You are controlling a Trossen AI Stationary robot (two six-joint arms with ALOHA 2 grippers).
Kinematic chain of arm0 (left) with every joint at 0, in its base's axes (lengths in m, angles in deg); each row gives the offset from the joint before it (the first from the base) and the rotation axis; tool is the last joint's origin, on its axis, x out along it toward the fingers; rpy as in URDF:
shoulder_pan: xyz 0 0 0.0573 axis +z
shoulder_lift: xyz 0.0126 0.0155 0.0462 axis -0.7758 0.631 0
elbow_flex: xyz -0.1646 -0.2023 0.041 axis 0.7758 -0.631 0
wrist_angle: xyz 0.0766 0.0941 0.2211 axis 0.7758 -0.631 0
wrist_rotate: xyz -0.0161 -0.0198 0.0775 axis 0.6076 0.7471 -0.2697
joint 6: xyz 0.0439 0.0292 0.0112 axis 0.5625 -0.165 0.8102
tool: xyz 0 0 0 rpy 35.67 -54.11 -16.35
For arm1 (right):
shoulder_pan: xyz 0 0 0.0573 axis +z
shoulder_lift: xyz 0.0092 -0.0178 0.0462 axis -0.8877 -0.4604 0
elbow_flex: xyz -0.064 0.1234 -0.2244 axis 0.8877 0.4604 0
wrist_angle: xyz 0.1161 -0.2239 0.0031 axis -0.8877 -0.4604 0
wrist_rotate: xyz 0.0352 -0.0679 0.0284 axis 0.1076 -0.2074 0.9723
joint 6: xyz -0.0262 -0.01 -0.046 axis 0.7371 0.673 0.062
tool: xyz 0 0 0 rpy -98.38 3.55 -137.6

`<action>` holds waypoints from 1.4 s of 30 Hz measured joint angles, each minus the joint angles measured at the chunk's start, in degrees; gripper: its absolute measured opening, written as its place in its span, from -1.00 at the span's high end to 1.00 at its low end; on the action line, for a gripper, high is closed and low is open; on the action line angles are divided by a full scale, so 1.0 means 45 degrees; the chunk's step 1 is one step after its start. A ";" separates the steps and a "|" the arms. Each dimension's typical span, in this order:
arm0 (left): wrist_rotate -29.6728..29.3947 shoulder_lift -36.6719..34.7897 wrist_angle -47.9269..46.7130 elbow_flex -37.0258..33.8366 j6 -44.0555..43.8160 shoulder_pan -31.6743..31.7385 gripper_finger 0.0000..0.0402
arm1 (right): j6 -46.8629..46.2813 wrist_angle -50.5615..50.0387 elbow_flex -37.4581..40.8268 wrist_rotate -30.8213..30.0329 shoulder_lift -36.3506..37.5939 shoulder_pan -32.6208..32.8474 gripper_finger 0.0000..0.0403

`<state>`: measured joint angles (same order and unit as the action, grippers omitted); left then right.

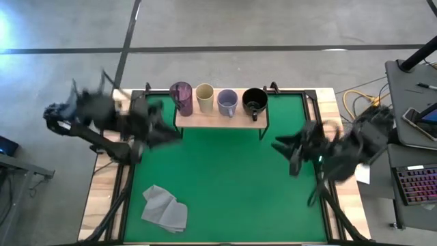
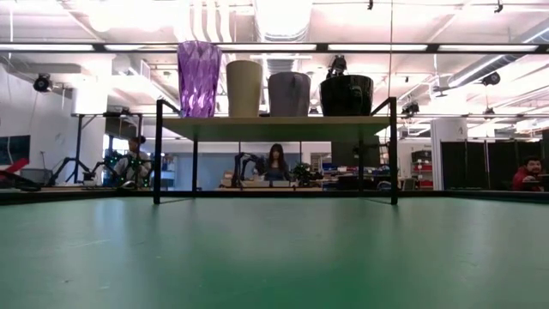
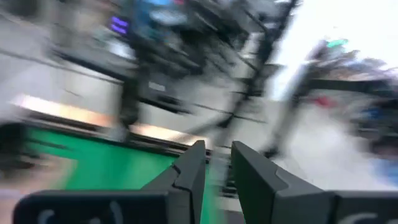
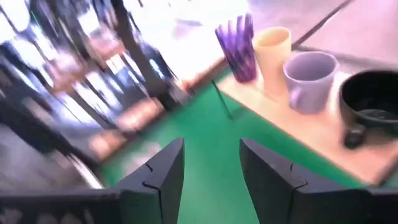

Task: Stack small to large cups/mugs on shelf
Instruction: Return to Home Position

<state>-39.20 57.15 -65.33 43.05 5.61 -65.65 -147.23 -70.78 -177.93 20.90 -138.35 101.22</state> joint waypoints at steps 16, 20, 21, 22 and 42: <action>0.4519 -0.1827 1.4462 -1.0595 0.2837 -0.0739 0.68 | 1.0013 1.0935 0.6026 0.9928 0.2751 -0.2129 0.26; 0.5602 -0.3952 1.2448 -1.1291 0.2417 0.1512 0.68 | 1.0340 1.1786 0.8208 1.2166 0.5071 -0.3820 0.26; 0.5696 -0.4377 1.1562 -1.1448 0.2113 0.1852 0.68 | 1.0326 1.1708 0.8742 1.2232 0.5677 -0.4108 0.26; 0.5759 -0.4767 1.0824 -1.1645 0.1876 0.2123 0.68 | 1.0322 1.1661 0.9287 1.2215 0.6312 -0.4321 0.26; 0.3276 -0.7630 1.6992 -2.0026 -0.0650 0.2377 0.68 | 1.0367 1.6713 1.8591 1.0061 1.4501 -0.4843 0.26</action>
<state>-24.46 22.82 11.13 -47.07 2.69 -54.96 -100.58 4.42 -94.28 66.17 -73.09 79.42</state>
